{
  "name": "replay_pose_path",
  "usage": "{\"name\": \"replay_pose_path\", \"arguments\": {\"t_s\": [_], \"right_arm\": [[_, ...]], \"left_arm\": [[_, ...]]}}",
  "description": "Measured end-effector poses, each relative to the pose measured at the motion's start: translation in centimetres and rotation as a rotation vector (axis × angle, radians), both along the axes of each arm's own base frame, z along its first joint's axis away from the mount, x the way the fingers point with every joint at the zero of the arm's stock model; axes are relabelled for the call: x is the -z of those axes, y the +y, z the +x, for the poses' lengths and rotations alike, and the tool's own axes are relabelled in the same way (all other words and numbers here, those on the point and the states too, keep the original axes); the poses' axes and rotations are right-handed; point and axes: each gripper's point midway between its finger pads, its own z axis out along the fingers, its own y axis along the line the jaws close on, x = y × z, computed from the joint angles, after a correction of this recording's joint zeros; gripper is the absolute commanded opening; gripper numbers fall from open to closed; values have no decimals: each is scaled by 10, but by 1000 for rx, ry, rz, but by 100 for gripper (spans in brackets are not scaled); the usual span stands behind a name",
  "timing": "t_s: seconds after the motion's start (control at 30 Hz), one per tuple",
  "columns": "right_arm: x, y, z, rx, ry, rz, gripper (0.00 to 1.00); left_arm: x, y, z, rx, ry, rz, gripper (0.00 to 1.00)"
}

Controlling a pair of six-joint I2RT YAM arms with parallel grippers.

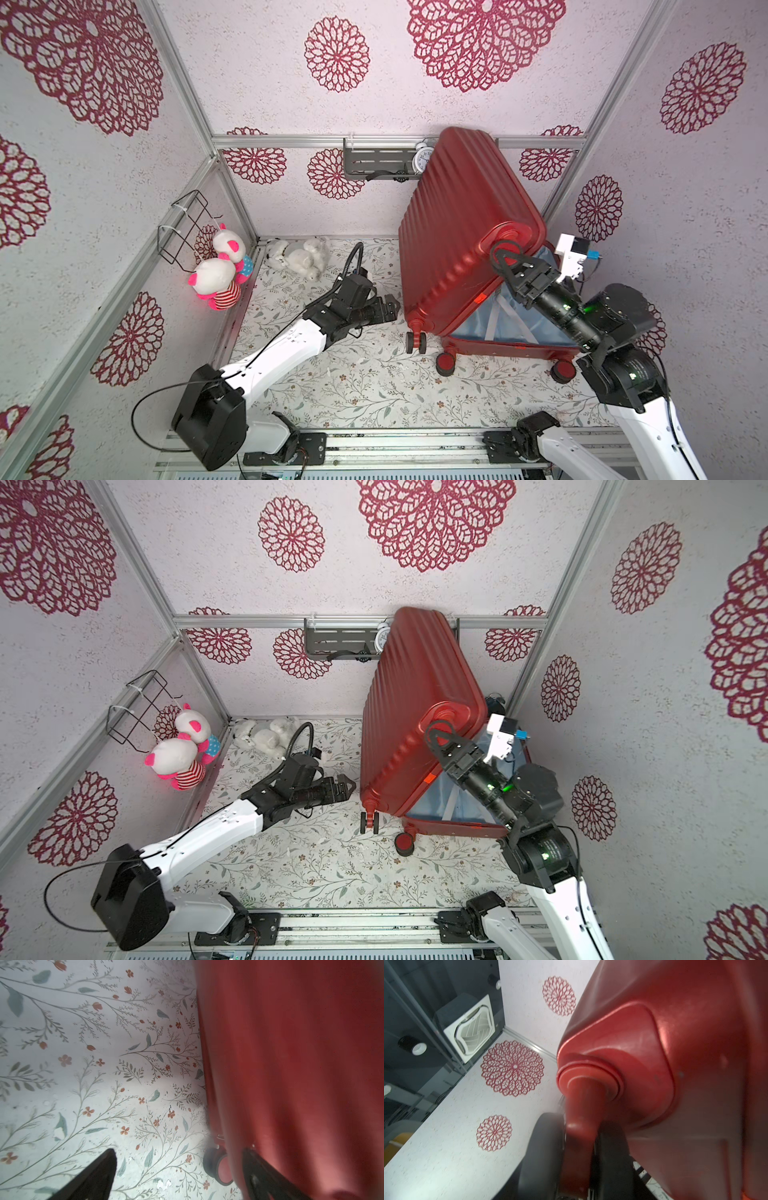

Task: Open the suitcase zippers
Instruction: Open the suitcase at the center of the board.

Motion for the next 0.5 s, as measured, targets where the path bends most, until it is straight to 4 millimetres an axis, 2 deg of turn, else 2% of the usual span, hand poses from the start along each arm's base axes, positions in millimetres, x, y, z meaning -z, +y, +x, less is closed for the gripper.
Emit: {"name": "replay_pose_path", "arguments": {"t_s": [0.17, 0.37, 0.5], "right_arm": [[4, 63, -25, -141, -42, -74, 2], [16, 117, -42, -177, -91, -137, 2], [31, 163, -56, -185, -118, -185, 2]], "left_arm": [[-62, 34, -20, -51, -128, -54, 97], [-122, 94, -62, -167, -257, -72, 98], [-166, 130, -93, -239, -352, -96, 98]]}}
